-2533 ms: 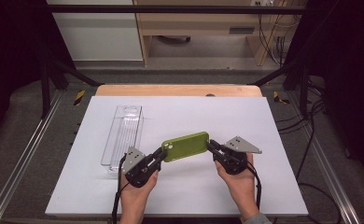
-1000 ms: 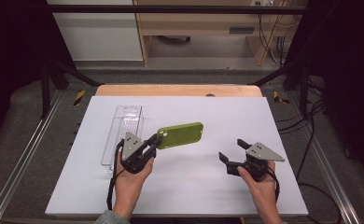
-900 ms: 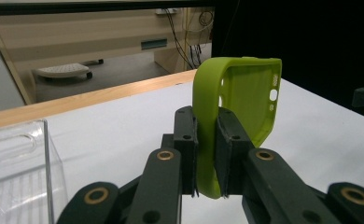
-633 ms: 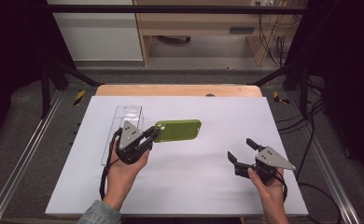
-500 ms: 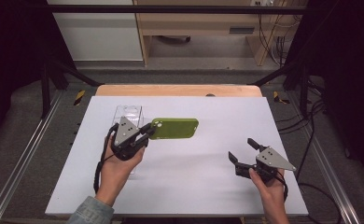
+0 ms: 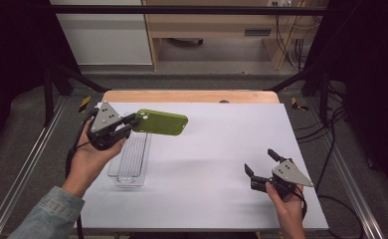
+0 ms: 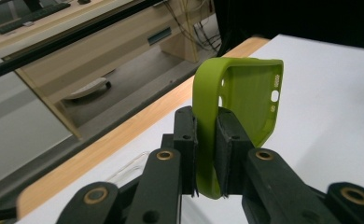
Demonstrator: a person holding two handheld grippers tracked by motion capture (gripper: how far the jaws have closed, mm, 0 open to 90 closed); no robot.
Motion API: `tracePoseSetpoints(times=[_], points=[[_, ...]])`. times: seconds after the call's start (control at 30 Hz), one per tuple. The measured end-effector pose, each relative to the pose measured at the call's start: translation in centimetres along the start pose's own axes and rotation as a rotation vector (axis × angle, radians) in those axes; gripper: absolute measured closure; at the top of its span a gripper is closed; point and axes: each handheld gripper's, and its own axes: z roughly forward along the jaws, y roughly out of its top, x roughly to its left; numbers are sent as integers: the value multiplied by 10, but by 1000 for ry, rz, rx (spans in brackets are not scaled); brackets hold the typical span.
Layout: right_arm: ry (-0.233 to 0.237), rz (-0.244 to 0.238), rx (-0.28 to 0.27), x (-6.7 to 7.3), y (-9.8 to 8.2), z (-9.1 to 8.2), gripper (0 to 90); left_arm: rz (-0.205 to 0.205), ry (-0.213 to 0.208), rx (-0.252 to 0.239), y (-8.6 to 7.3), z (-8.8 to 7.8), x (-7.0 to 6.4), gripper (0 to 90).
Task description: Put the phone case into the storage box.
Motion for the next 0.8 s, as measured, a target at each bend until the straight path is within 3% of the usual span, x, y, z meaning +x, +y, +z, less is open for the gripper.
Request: tracePoseSetpoints(times=[0.2, 0.47, 0.8], points=[[-16, -18, -15, 7, 0, 5, 60, -5, 8, 44, -5, -8, 25, 799], [7, -46, -7, 14, -1, 11, 55, 47, 8, 104, 4, -12, 49, 799], [19, -70, -23, 19, -3, 9, 48, 182, -4, 208, 11, -9, 64, 799]])
